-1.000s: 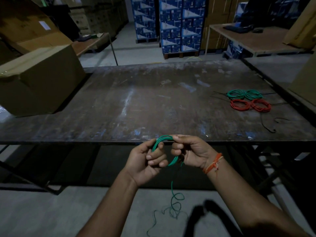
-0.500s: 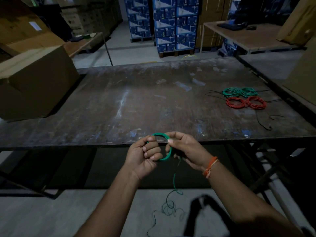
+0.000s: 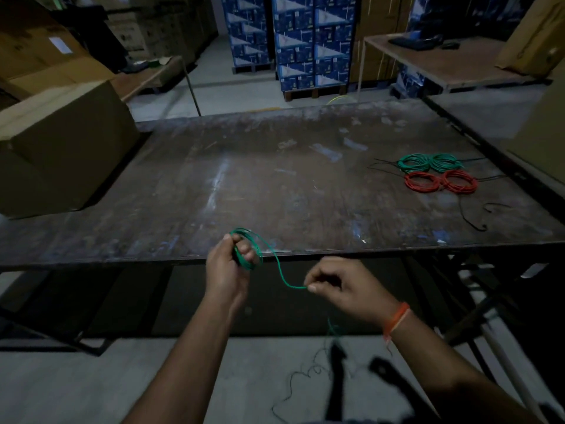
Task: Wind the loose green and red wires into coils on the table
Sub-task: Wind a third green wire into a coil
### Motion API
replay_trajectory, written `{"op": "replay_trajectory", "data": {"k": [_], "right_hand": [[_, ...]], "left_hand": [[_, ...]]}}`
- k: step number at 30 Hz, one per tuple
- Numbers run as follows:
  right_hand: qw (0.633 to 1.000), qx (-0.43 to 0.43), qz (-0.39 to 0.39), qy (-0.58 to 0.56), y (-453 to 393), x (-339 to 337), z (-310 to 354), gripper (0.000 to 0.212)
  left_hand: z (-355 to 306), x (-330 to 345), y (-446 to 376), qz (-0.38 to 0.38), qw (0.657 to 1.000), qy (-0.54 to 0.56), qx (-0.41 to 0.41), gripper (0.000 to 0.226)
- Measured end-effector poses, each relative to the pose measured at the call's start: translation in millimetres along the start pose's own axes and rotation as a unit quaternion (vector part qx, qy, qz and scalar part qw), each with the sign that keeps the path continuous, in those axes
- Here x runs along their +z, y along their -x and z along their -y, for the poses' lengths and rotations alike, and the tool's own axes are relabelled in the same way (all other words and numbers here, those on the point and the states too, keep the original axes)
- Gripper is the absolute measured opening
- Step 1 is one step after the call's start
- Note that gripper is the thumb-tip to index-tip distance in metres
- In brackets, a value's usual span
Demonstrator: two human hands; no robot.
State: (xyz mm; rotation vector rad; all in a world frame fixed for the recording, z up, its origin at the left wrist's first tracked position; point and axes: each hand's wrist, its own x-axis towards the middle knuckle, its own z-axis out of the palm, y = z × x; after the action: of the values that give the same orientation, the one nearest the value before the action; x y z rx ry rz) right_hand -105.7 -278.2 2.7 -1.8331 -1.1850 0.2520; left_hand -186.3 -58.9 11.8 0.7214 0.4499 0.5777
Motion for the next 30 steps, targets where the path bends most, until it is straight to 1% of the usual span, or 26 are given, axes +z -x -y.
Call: {"op": "replay_trajectory", "data": {"k": [2, 4, 6, 7, 8, 10, 11, 13, 15, 17, 18, 19, 21, 23, 25, 28, 30], "right_hand": [[0.997, -0.071, 0.001, 0.004, -16, -10, 32, 0.005], [0.994, -0.111, 0.016, 0.018, -31, -15, 50, 0.006], [0.991, -0.130, 0.021, 0.028, -44, -17, 56, 0.007], [0.991, -0.129, 0.009, 0.028, -50, -17, 58, 0.008], [0.993, -0.119, -0.006, 0.023, -54, -18, 56, 0.008], [0.996, -0.087, -0.025, 0.009, -61, -22, 49, 0.007], [0.997, -0.069, -0.026, -0.001, -63, -23, 44, 0.006], [0.999, -0.030, -0.028, -0.031, -64, -23, 31, 0.009], [0.999, -0.002, -0.023, -0.038, -62, -19, 19, 0.015], [1.000, 0.007, 0.001, -0.019, -59, -9, 11, 0.024], [0.999, 0.028, 0.024, -0.037, -56, -3, 11, 0.027], [0.993, 0.061, 0.049, -0.084, -52, 3, 11, 0.027], [0.978, 0.101, 0.082, -0.164, -47, 12, 7, 0.023], [0.956, 0.131, 0.092, -0.244, -41, 14, 0, 0.023], [0.934, 0.162, 0.097, -0.304, -31, 9, -13, 0.024], [0.947, 0.193, 0.104, -0.234, -11, 8, -36, 0.018], [0.957, 0.214, 0.056, -0.186, 0, 12, -49, 0.012]], "left_hand": [[17, 1, 8, 0.018, 0.995, -0.100, 0.012, 0.029], [28, 6, 20, 0.058, 0.979, -0.193, 0.013, 0.029], [32, 14, 32, 0.103, 0.963, -0.248, -0.001, 0.030], [32, 18, 37, 0.121, 0.961, -0.249, -0.019, 0.029], [30, 22, 41, 0.137, 0.963, -0.226, -0.047, 0.028], [25, 21, 44, 0.149, 0.974, -0.116, -0.129, 0.028], [21, 19, 44, 0.147, 0.971, -0.061, -0.177, 0.029], [13, 13, 45, 0.155, 0.956, 0.006, -0.249, 0.033], [9, 11, 48, 0.163, 0.948, 0.041, -0.272, 0.035], [8, 12, 50, 0.159, 0.951, 0.074, -0.255, 0.034], [9, 12, 49, 0.152, 0.954, 0.089, -0.241, 0.033], [9, 12, 49, 0.147, 0.956, 0.101, -0.231, 0.032], [9, 10, 47, 0.141, 0.957, 0.125, -0.223, 0.033], [6, 4, 44, 0.139, 0.954, 0.163, -0.211, 0.035], [-2, -1, 38, 0.136, 0.949, 0.220, -0.182, 0.032], [-21, -9, 28, 0.086, 0.956, 0.261, -0.108, 0.024], [-31, -12, 23, 0.064, 0.962, 0.256, -0.073, 0.022]]}}
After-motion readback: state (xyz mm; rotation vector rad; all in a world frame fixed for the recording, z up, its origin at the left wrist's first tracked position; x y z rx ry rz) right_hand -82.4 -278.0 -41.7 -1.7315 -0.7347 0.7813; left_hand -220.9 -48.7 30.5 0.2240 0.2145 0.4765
